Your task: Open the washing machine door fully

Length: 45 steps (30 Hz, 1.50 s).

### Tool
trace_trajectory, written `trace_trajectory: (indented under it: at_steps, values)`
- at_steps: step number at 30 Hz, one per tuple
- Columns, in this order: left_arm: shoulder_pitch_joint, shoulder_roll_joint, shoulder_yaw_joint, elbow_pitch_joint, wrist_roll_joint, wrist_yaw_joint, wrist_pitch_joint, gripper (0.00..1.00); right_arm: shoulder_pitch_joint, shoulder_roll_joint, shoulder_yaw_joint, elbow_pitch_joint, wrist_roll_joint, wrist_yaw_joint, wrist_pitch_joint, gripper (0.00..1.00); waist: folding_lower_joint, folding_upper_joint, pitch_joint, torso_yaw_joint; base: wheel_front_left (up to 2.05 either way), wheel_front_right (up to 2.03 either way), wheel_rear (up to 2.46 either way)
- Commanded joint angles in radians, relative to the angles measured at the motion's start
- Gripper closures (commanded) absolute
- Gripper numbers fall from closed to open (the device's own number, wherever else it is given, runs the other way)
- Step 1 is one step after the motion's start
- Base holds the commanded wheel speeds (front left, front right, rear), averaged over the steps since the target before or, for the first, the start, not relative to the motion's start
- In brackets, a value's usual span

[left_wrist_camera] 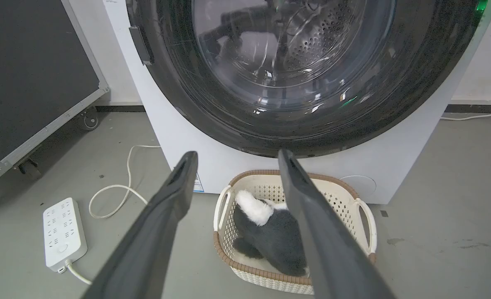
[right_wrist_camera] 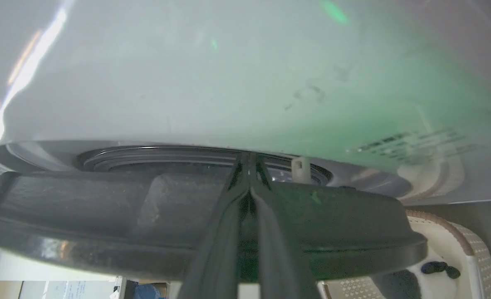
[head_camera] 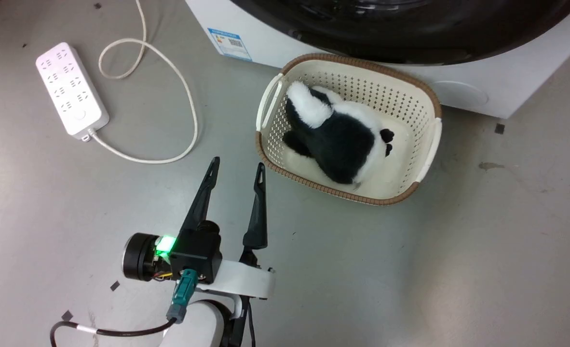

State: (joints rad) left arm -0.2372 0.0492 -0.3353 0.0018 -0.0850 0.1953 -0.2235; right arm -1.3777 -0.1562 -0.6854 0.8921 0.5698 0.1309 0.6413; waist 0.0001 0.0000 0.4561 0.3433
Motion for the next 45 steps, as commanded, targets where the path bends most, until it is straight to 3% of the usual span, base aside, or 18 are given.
trace_trajectory:
  at_steps: [1, 14, 21, 27, 38, 45]
  values:
    - [-0.019, 0.001, -0.009, -0.002, -0.005, 0.011, -0.010, 0.00, -0.040, -0.003, -0.019, 0.027, 0.004, 0.000, 0.019, 1.00, -0.0001, 0.0000, 0.009, 0.008, 0.00, 0.00, 0.00]
    - [-0.026, 0.001, -0.017, 0.016, -0.007, 0.038, -0.038, 0.00, -0.024, -0.001, -0.137, 0.110, 0.061, 0.000, 0.200, 1.00, -0.0001, 0.0000, -0.045, 0.019, 0.00, 0.00, 0.00]
    - [0.034, 0.009, 0.021, 0.036, -0.001, 0.023, -0.038, 0.00, 0.232, 0.082, -0.133, -0.023, 0.113, 0.000, 0.304, 1.00, -0.0001, 0.0000, -0.180, -0.022, 0.00, 0.00, 0.00]
    - [0.075, 0.020, 0.033, 0.048, 0.006, 0.008, -0.038, 0.00, 0.376, 0.105, -0.104, -0.064, 0.164, 0.000, 0.355, 1.00, -0.0001, 0.0000, -0.245, -0.039, 0.00, 0.00, 0.00]
    - [0.128, 0.025, 0.038, 0.066, 0.011, -0.015, -0.038, 0.00, 0.512, 0.106, 0.184, 0.033, 0.498, 0.000, 0.329, 1.00, -0.0001, 0.0000, -0.318, -0.035, 0.00, 0.00, 0.00]
    - [0.172, 0.033, 0.035, 0.081, 0.011, -0.031, -0.038, 0.00, 0.638, 0.106, 0.491, -0.046, 0.759, 0.000, 0.294, 1.00, -0.0001, 0.0000, -0.352, -0.033, 0.00, 0.00, 0.00]
